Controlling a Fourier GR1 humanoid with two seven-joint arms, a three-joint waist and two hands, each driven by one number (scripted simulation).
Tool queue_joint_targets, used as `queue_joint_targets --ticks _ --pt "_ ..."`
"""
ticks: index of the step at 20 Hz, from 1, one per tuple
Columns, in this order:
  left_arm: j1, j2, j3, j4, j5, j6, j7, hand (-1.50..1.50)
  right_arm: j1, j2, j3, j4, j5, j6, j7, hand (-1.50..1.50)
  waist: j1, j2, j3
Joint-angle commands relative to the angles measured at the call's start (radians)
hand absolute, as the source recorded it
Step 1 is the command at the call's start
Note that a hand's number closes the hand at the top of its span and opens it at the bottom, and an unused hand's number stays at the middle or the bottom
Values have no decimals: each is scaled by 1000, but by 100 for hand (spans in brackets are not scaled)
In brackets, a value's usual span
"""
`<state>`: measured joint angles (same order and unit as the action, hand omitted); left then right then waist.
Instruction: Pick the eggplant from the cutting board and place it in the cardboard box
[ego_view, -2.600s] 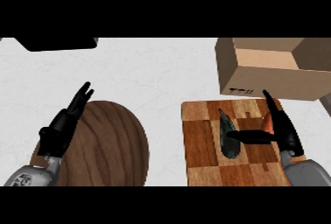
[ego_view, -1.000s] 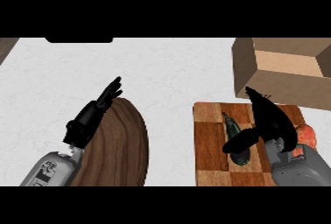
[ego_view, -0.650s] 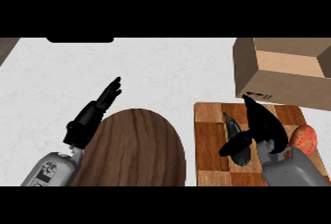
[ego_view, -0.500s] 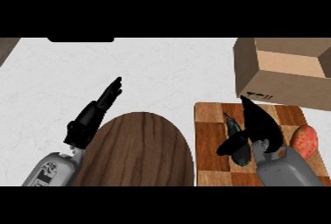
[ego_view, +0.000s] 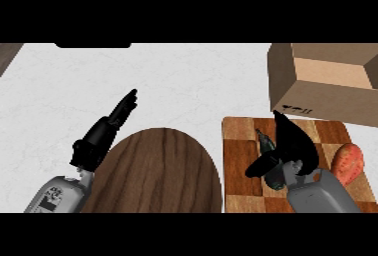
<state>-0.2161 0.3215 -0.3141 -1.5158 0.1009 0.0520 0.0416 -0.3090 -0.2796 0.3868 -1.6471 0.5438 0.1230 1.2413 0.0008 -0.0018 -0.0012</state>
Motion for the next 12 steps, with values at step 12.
queue_joint_targets --ticks 12 --pt "11 -56 -8 9 -50 -2 8 0 42 126 -15 75 49 74 169 -150 2 1 0"
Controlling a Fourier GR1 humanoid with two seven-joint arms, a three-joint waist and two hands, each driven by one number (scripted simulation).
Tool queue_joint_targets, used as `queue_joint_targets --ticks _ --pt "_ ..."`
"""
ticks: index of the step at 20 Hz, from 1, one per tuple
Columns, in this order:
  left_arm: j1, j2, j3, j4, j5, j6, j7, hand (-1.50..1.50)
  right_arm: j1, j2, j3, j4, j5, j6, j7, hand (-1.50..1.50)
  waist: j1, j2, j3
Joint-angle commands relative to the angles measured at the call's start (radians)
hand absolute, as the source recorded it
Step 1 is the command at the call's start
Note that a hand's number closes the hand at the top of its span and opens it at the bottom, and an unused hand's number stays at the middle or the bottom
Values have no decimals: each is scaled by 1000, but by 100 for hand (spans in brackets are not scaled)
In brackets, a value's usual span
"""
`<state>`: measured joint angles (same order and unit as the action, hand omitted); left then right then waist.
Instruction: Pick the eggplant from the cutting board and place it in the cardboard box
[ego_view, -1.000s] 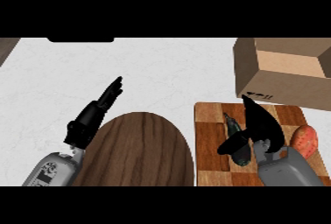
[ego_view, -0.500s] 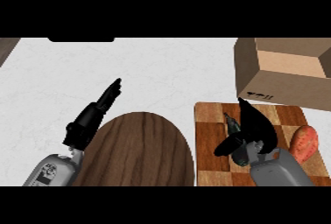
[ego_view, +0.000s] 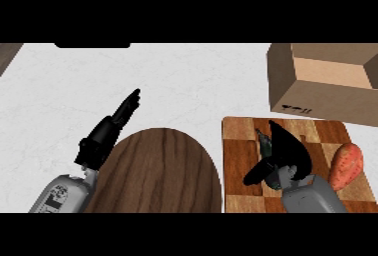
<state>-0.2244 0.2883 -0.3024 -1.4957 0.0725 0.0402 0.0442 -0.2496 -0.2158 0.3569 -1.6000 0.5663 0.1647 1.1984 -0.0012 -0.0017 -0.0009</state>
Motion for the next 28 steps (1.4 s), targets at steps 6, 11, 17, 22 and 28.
queue_joint_targets --ticks 6,11,17,22,28 --pt "32 -11 10 -23 -10 -24 3 0 18 73 -2 83 59 34 143 -150 5 1 0" --pt "22 -10 32 -8 -10 -38 -15 0 30 77 -22 125 110 43 122 -150 3 2 0" --pt "10 -50 12 -43 -44 -7 37 0 69 59 -67 98 80 94 60 150 1 0 1" --pt "-5 -49 27 -18 -62 -8 32 0 64 42 -56 100 130 123 21 150 1 0 0" --pt "11 -25 45 -11 -30 -60 4 0 44 -223 38 -2 152 143 -585 150 6 0 2"
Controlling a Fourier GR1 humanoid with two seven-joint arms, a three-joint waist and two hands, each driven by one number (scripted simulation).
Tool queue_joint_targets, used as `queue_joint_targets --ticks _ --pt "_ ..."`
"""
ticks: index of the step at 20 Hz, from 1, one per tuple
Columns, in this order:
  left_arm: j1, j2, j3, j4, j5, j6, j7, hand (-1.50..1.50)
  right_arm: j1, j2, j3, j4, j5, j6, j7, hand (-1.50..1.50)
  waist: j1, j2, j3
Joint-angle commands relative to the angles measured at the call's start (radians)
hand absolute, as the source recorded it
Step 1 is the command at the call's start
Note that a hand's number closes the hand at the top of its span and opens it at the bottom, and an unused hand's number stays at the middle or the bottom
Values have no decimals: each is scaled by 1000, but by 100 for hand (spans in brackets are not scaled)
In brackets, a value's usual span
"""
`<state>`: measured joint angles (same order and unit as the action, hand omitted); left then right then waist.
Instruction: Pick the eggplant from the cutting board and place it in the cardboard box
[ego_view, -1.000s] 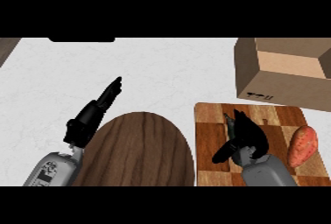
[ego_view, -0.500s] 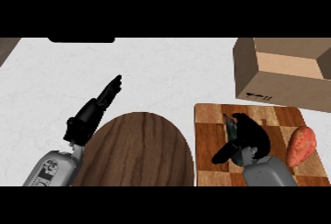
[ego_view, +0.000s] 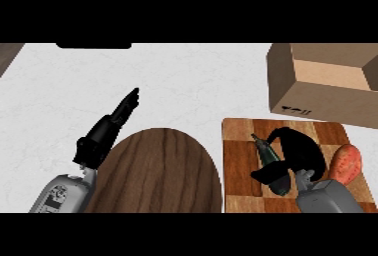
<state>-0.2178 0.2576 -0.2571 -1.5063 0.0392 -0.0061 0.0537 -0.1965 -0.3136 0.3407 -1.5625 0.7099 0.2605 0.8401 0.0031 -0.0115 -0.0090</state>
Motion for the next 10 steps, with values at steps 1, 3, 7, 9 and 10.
queue_joint_targets --ticks 1,3,7,9,10 --pt "6 -12 0 6 6 -1 -5 0 -8 -159 79 -67 9 42 -322 150 0 9 11" --pt "14 9 8 -17 8 -15 -3 0 19 -244 51 -90 31 -18 -453 150 -7 8 11" --pt "-35 17 40 -11 16 -29 40 0 39 -304 -11 -40 99 -180 -614 150 -10 11 10" --pt "2 -26 -18 -28 -41 10 30 0 16 -305 -48 -30 134 -235 -620 150 -6 10 10" --pt "18 -21 2 -2 -20 -5 7 0 36 -297 -55 -67 159 -277 -602 150 -10 10 9"
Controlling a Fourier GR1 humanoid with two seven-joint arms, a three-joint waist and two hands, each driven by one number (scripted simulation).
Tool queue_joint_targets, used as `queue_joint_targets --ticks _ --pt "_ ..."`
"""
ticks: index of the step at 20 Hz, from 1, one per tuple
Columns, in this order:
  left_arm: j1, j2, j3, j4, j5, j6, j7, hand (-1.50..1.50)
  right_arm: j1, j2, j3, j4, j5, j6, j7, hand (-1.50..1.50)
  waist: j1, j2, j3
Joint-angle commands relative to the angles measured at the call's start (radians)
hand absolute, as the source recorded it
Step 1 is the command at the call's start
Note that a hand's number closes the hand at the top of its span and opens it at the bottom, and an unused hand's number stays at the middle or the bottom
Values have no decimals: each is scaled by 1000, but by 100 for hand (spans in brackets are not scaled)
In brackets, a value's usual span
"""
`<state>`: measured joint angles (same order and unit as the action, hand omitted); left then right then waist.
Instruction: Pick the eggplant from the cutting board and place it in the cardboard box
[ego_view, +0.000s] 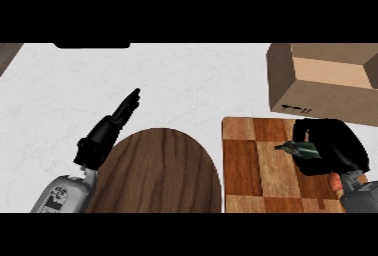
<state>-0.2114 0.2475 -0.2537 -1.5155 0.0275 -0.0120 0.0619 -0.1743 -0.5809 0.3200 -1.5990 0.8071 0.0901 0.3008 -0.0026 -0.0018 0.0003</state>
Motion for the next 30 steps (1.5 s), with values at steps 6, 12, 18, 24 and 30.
queue_joint_targets --ticks 6,12,18,24,30 --pt "-4 14 55 -8 5 -39 11 0 75 -98 -169 -345 -60 45 -19 150 -9 -2 -1" --pt "-11 0 59 -51 -4 -31 76 0 159 -128 -319 -632 -220 143 11 150 -16 -4 -1" --pt "32 -1 70 -39 -11 -57 5 0 73 -74 -470 -741 -345 201 185 150 -1 -1 -1" --pt "-2 -22 81 -46 -24 -73 49 0 -21 -101 -621 -691 -457 274 293 150 3 1 -1" --pt "50 -65 47 -2 -84 -65 -46 0 -262 -151 -586 -444 -424 279 301 150 14 3 -1"
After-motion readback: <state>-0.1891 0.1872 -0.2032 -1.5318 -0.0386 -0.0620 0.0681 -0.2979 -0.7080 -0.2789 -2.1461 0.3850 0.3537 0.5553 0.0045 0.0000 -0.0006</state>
